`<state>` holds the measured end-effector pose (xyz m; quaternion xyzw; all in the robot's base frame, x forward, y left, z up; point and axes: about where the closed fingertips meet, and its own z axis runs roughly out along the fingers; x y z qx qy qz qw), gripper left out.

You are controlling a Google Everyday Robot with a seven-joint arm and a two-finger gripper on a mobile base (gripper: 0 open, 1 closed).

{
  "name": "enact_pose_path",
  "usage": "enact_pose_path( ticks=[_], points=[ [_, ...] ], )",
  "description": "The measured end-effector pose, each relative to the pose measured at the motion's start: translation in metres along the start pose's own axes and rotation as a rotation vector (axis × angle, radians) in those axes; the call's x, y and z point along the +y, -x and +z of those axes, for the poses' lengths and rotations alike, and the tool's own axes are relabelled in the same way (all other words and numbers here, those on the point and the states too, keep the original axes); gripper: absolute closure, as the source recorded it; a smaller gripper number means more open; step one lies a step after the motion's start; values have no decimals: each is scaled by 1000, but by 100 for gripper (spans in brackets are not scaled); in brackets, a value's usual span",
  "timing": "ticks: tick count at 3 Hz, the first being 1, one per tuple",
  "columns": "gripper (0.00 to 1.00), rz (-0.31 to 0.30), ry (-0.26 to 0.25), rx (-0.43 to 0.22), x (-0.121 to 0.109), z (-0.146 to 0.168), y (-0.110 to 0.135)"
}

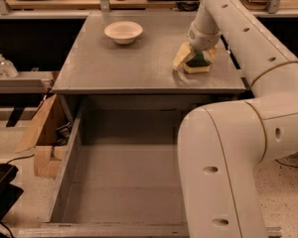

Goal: Place sponge into top drawer

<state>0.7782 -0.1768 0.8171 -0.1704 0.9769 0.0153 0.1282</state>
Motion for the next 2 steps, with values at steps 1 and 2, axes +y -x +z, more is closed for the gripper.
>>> enact_pose_path(
  ticks=[1, 2],
  points=[
    [70, 0, 0, 0, 0, -7, 2],
    [94, 0, 0, 0, 0, -11, 3]
  ],
)
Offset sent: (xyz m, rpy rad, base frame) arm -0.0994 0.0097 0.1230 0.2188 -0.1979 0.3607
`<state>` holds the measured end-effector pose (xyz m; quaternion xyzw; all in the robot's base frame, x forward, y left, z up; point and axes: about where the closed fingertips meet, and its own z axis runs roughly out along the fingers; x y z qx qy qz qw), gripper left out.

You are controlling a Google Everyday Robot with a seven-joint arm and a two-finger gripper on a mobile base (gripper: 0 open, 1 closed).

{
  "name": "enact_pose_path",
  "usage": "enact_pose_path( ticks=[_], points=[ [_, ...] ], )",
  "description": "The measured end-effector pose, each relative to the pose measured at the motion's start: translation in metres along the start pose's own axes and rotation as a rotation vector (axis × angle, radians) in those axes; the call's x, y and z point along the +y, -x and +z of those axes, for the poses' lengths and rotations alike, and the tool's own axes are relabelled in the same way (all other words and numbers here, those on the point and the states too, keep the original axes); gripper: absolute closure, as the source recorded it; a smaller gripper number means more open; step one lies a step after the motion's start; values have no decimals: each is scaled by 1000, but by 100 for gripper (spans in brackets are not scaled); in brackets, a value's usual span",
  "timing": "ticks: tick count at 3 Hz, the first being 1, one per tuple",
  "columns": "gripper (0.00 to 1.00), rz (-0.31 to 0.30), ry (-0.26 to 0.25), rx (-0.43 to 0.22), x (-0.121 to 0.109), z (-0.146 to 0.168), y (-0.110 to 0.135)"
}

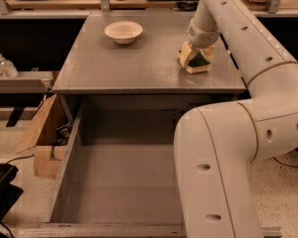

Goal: Place sponge into top drawer

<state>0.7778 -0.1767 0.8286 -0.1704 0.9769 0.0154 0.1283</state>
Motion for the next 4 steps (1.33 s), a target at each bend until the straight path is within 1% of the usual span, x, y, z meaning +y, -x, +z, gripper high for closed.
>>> enact_pose_path(
  ticks=[1, 2, 3, 4],
  points=[
    [100, -115, 187, -131, 5, -60, -33],
    [100, -280, 337, -225, 34, -110, -78],
    [100, -427, 490, -311, 70, -138, -131],
    [100, -647, 422, -468, 122, -184, -172]
  ],
)
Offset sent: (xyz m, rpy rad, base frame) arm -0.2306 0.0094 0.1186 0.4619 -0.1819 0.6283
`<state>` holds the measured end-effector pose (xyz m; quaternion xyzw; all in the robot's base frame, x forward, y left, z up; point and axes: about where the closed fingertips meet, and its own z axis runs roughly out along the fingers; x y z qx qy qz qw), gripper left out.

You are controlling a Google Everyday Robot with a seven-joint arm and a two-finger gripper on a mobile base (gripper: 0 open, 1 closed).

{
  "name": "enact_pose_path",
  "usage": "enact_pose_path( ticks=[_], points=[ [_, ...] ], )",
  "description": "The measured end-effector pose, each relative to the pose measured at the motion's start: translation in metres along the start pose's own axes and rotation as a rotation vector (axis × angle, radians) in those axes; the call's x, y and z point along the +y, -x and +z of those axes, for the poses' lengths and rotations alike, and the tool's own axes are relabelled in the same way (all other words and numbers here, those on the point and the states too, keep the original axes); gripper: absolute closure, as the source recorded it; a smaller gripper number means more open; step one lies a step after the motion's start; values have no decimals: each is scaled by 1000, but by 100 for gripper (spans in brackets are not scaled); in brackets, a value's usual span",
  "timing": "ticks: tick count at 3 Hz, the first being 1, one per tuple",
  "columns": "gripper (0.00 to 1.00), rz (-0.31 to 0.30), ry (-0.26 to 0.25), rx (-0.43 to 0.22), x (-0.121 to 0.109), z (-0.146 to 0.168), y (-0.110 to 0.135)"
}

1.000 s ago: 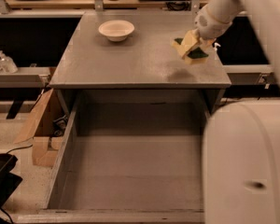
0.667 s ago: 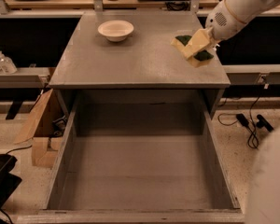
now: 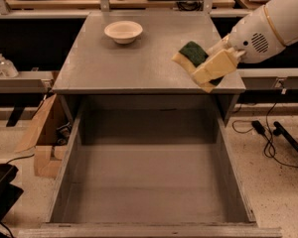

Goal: Place sponge into top drawer

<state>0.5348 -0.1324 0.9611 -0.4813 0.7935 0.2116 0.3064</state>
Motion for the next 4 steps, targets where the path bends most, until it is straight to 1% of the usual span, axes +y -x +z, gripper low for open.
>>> enact_pose_path(
  ticks=[1, 2, 3, 4],
  points=[
    [100, -121, -117, -8, 41, 6, 11],
    [100, -133, -163, 45, 51, 65, -4],
    [100, -94, -151, 93, 58, 93, -34],
    [100, -94, -151, 93, 58, 93, -34]
  ],
)
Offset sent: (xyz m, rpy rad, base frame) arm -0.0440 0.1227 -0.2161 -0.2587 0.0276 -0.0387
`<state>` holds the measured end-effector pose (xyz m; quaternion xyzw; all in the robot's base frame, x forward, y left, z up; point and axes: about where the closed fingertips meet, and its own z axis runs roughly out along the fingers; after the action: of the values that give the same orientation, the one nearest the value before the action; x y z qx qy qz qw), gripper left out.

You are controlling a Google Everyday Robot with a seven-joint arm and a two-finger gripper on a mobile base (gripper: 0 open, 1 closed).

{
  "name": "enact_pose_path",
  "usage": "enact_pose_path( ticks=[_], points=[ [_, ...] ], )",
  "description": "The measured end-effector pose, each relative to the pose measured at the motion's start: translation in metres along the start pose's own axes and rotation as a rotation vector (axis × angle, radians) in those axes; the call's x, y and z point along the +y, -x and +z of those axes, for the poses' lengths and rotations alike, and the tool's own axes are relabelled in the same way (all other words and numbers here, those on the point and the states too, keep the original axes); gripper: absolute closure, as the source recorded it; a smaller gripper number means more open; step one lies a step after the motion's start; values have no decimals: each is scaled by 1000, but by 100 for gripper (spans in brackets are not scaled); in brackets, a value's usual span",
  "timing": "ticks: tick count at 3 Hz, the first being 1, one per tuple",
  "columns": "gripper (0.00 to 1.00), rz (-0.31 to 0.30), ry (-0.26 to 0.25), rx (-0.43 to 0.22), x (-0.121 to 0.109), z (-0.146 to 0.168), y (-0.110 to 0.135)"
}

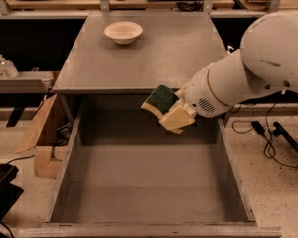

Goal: Place sponge into top drawer

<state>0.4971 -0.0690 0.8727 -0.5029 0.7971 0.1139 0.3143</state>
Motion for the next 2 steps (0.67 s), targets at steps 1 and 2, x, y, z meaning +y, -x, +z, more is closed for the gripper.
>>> enact_pose_path(
  ticks=[1, 2],
  points=[
    [100, -13, 13, 99, 8, 75, -28],
    [100, -66, 2, 176, 21, 152, -49]
  ],
)
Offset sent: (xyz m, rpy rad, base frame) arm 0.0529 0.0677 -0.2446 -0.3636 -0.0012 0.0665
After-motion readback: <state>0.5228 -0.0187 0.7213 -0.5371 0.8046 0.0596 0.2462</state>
